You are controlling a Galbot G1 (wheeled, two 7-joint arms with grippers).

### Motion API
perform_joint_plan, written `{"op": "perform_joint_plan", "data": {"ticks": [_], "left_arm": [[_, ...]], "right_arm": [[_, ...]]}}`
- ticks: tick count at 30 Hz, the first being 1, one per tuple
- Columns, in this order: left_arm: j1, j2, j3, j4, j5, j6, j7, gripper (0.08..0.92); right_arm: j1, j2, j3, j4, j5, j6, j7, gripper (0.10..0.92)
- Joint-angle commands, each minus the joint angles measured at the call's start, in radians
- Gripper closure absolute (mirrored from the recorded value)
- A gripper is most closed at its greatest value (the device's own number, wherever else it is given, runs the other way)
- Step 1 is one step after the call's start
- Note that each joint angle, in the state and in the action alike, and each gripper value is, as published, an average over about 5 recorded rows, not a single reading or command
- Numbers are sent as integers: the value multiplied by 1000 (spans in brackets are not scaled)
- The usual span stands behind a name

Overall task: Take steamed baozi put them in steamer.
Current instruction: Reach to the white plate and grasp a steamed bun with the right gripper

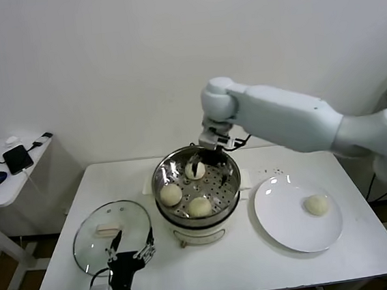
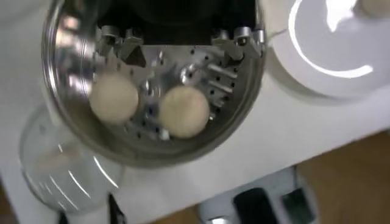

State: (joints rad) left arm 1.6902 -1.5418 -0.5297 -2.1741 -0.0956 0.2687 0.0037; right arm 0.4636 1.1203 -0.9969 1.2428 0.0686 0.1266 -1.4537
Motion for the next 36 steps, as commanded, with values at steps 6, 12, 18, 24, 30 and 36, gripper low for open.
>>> {"op": "perform_joint_plan", "data": {"ticks": [6, 12, 18, 24, 30, 36], "left_arm": [[-19, 11, -7, 23, -59, 20, 13, 177], [-22, 11, 2, 32, -59, 26, 14, 177], [-20, 10, 3, 40, -58, 28, 13, 177], [-16, 12, 5, 36, -58, 32, 13, 177], [-13, 13, 3, 35, -60, 34, 13, 177], [-13, 12, 9, 38, -58, 33, 12, 177]], "right_arm": [[-68, -468, 135, 141, -2, -552, 16, 202], [-253, -568, 238, 173, -130, -509, 35, 203], [-490, -596, 414, 170, -244, -444, 55, 202], [-598, -563, 482, 120, -320, -426, 58, 203], [-648, -524, 509, 44, -336, -398, 78, 202], [-673, -476, 541, -57, -341, -353, 161, 203]]}}
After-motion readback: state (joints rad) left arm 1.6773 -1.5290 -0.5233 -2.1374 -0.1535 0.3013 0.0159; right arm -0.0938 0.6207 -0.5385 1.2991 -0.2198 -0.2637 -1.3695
